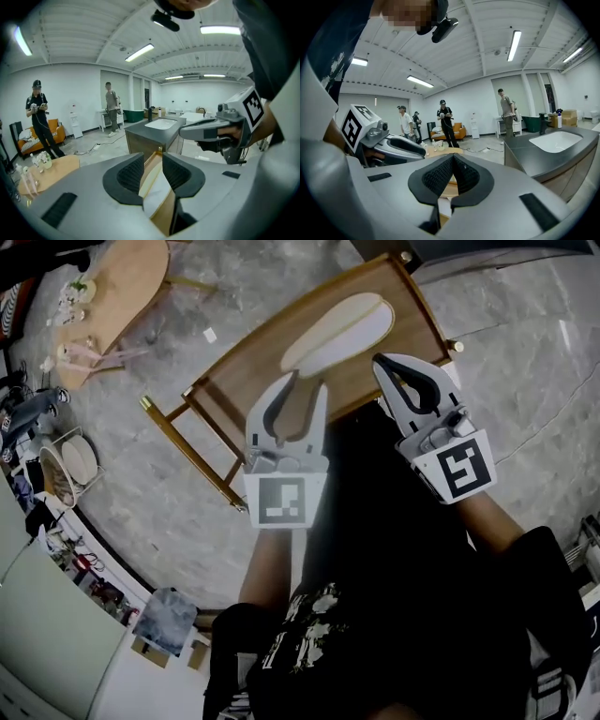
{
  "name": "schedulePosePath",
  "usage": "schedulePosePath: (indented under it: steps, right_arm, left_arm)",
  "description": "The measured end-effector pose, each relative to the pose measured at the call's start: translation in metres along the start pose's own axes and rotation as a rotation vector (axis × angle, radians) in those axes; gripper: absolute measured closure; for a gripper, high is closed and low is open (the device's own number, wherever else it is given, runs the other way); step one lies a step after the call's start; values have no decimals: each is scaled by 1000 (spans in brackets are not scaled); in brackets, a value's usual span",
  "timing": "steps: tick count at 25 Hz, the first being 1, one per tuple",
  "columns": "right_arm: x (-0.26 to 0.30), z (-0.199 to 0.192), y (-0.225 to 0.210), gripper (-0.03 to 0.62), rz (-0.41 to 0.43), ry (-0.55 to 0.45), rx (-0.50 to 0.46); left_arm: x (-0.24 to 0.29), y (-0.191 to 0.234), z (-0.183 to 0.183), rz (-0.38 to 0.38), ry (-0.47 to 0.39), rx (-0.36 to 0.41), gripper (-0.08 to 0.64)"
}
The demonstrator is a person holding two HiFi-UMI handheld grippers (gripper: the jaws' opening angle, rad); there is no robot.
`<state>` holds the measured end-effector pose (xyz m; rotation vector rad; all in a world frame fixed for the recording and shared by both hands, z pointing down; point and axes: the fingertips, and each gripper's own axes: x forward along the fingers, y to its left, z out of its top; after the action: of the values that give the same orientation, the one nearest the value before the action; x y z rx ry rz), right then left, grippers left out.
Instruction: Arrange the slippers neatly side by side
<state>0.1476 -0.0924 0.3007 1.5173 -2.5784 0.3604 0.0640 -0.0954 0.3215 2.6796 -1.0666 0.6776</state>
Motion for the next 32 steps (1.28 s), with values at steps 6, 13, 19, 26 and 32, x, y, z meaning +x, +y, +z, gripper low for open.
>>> schedulePosePath:
  steps: [6, 13, 19, 26, 32]
  right_arm:
    - [-5, -31, -10, 595, -51, 73, 41]
    - [0, -57, -12, 595, -60, 100, 75]
    - [5, -77, -16, 595, -76, 116, 97]
    - [-2, -99, -26, 595, -113, 125, 126]
    - [-1, -110, -30, 595, -138, 121, 161]
  left_arm:
    - [22, -7, -22, -67, 55, 24, 437]
    - [40, -5, -45, -45, 111, 98, 437]
    - [63, -1, -60, -19, 111, 204, 419]
    - [83, -6, -101, -58, 270, 414, 359]
    - [99, -7, -141, -145, 486, 470, 352]
